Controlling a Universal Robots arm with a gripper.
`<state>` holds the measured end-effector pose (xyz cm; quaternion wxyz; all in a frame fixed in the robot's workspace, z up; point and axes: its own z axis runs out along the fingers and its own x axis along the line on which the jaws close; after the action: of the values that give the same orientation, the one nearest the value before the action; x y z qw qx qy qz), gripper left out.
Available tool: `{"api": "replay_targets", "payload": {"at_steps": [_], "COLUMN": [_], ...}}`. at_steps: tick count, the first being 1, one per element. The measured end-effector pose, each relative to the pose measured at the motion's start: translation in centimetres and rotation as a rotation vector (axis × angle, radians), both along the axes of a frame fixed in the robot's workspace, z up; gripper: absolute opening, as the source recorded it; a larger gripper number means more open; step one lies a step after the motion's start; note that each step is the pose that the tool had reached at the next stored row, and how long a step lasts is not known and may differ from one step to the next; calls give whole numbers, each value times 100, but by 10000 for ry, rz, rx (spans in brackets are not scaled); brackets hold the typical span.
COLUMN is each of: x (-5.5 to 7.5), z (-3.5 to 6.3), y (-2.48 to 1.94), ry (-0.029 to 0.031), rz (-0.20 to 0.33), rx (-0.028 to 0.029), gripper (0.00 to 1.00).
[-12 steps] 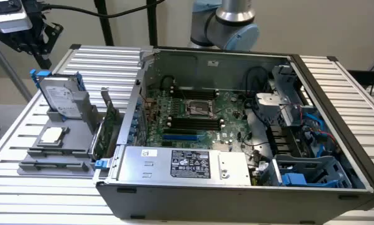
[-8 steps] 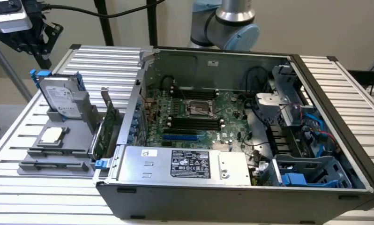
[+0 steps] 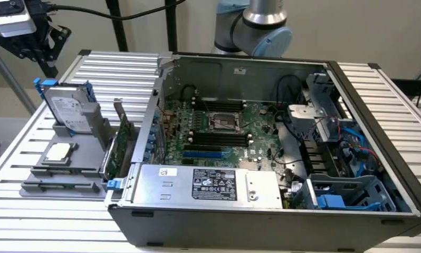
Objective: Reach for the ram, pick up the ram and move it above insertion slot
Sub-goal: 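Reach for the ram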
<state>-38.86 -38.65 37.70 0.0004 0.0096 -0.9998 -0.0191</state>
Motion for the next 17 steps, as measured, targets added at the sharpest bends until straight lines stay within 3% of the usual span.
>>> {"api": "replay_targets", "payload": {"at_steps": [3,6,17], "x": [3,9,13], "z": [0,-3,-137], "y": [-19,-109,-597], "ry": [2,0,-29], "rz": [-1,-2,-1], "rx": [0,0,0], "gripper": [11,11,11]}}
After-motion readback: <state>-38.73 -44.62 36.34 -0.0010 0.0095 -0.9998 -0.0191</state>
